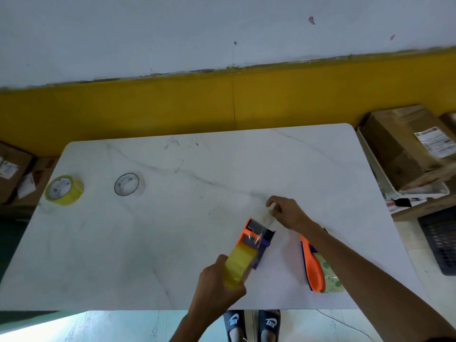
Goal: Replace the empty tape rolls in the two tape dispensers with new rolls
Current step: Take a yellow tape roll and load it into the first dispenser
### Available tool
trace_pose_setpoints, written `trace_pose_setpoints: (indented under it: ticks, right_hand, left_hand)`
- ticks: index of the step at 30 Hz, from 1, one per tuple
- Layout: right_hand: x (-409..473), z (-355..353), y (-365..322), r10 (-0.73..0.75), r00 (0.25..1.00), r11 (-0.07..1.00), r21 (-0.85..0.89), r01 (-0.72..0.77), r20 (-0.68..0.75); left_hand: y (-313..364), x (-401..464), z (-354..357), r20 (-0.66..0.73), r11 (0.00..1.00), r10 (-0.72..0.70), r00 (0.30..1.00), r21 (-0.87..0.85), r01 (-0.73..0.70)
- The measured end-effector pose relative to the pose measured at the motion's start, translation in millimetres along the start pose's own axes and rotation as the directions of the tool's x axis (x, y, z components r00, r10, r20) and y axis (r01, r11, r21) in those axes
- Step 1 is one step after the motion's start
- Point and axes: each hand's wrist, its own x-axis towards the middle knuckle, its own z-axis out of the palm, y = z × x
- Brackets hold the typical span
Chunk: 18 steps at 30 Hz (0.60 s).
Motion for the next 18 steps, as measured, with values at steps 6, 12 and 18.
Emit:
trace_pose_setpoints:
  ticks: [6,12,18]
  right_hand:
    - [-32,11,-42,-0.033,0.94,0.714,0.666,-0.216,0.34]
    - [-59,43,-61,0.086,0.923,0.605,0.717,-0.347,0.374]
    - [-83,78,-44,0.201,0.925,0.061,0.939,-0.339,0.321]
  left_hand:
    - [12,-4,-36,-0.144,0.985,0.108,0.984,-0.118,-0.126]
    - [40,4,-48,-0.229,0.958,0.027,0.973,-0.272,-0.091]
    - [58,30,-27,-0.177,0.948,-0.048,0.983,-0.32,-0.011]
